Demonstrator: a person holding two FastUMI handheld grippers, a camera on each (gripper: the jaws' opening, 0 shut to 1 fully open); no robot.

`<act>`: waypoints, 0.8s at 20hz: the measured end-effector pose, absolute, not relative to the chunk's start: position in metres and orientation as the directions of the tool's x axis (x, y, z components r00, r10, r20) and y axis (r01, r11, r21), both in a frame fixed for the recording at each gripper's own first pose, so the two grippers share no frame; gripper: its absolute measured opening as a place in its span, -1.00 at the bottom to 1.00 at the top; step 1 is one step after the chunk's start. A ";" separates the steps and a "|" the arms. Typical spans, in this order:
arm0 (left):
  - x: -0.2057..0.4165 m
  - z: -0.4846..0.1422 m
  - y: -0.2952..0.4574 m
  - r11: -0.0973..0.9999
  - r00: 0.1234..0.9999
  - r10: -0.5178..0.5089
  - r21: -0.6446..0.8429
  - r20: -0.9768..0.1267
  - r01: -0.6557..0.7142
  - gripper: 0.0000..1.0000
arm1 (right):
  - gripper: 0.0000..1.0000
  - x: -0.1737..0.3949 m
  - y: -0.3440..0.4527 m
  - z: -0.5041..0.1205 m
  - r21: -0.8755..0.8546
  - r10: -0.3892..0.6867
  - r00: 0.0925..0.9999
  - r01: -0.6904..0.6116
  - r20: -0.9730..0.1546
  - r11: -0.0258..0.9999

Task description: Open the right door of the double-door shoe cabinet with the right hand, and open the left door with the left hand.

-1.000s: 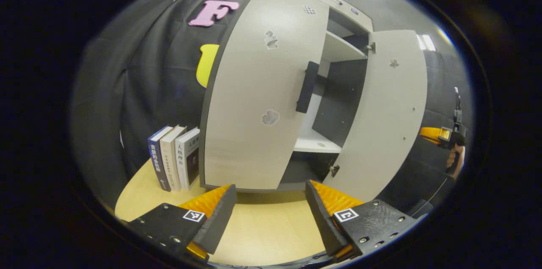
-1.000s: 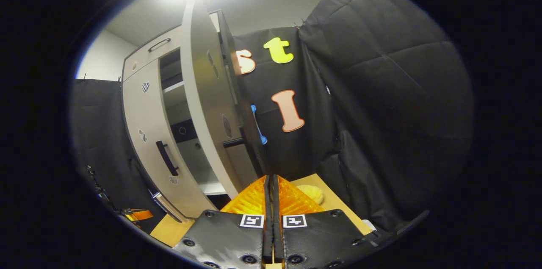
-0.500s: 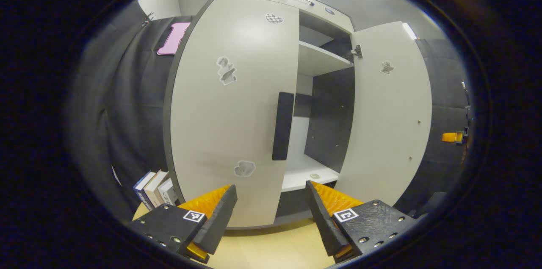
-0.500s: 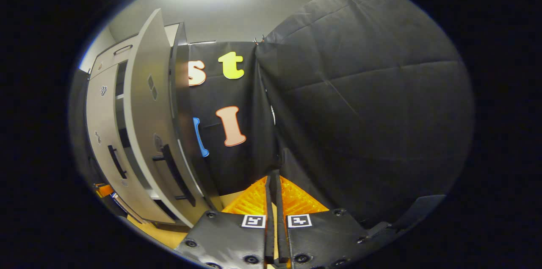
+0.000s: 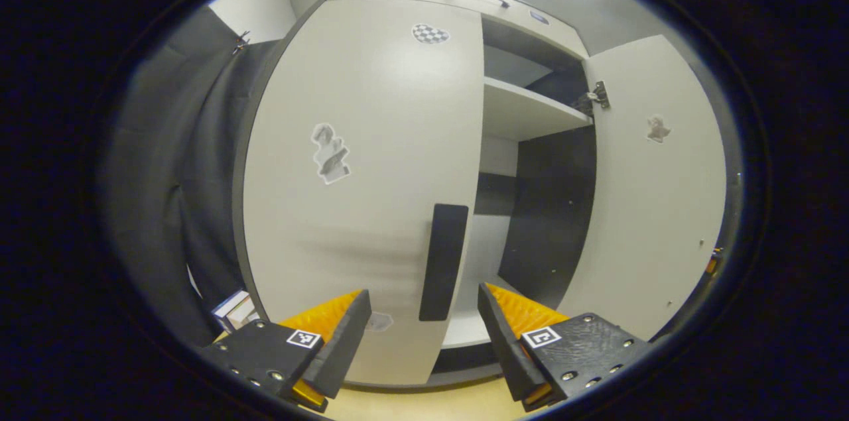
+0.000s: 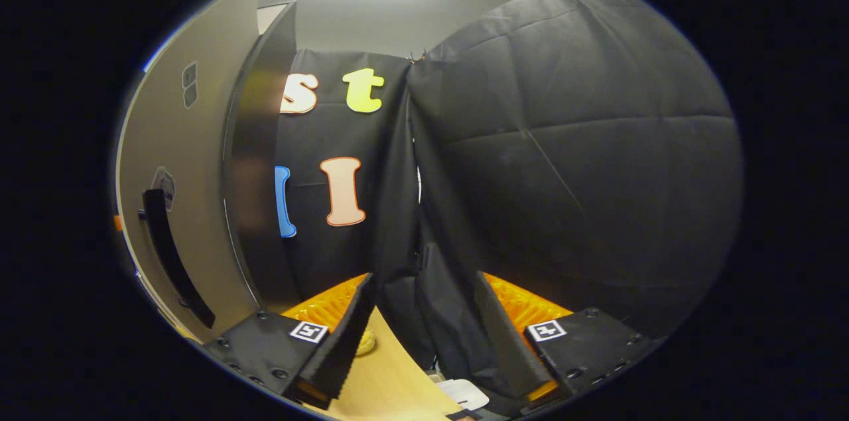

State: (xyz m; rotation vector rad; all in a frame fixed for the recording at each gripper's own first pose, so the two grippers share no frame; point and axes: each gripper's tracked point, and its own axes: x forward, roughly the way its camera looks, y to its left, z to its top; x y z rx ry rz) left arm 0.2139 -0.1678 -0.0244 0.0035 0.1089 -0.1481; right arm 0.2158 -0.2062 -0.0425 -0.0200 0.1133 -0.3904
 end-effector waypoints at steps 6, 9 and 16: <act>0.242 -0.013 -0.190 0.994 0.993 -0.057 0.091 -0.108 0.067 0.81 | 0.93 0.264 -0.229 -0.036 -0.107 -0.340 0.940 0.337 -0.012 0.936; 0.255 -0.009 -0.196 0.995 0.993 -0.022 0.099 -0.117 0.034 0.82 | 0.94 0.287 -0.233 -0.046 -0.108 -0.288 0.957 0.282 -0.043 0.953; 0.265 -0.006 -0.187 0.996 0.990 0.068 0.071 -0.121 -0.060 -0.19 | 0.94 0.314 -0.225 -0.071 -0.063 -0.192 0.976 0.186 -0.107 0.981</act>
